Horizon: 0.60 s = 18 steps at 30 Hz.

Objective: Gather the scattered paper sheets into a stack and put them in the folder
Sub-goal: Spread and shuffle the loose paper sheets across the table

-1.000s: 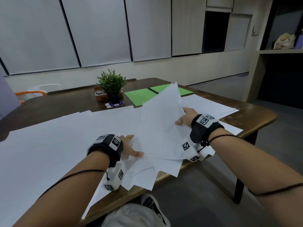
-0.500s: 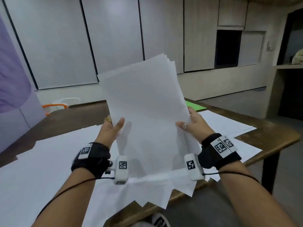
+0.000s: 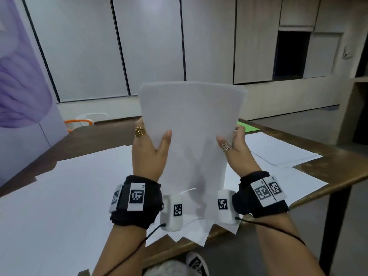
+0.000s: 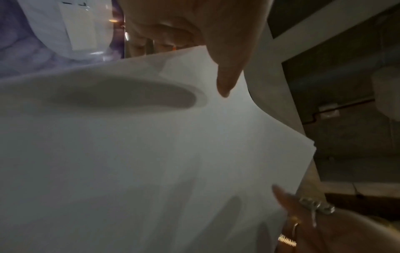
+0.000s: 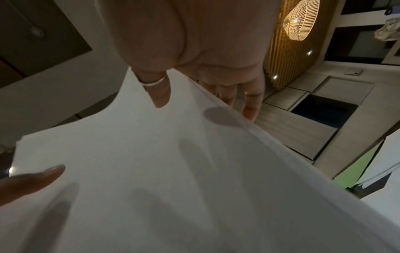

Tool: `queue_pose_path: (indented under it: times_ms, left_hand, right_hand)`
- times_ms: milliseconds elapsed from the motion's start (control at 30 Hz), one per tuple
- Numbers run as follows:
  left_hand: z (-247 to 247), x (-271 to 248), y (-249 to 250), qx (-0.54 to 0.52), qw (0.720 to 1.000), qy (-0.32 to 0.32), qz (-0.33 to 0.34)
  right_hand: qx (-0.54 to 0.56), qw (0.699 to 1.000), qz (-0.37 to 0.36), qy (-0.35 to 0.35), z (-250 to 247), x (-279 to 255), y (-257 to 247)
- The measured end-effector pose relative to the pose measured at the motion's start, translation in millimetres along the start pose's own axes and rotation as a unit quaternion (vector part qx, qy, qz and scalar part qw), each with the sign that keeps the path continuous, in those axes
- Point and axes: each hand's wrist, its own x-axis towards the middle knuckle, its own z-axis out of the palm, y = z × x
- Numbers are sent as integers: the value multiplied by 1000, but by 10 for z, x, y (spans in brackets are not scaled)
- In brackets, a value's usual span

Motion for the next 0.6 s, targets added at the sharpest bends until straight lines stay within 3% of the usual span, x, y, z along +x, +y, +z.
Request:
queue_pose_path:
  times_ms: [167,300,367,500,600]
  left_hand:
    - [32,39,195,-19,1000,24,8]
    - [42,77,314,-25,999,37,-5]
    - [-2,-56,239,-27,999,7,-39]
    - [-30,-465,-63,6,985,-88,-148]
    - [46,-614,-129,30,983,-87,-161]
  right_hand:
    - [-78,995,-53,37,56,-6,-100]
    - [-25,996,-67,56,80,0,-222]
    - [-17,999,-33,24,51,-53,-149]
    - [-120,985,100,-80,-50,-309,162]
    - [-163,959,178,-151,-118,-474,318]
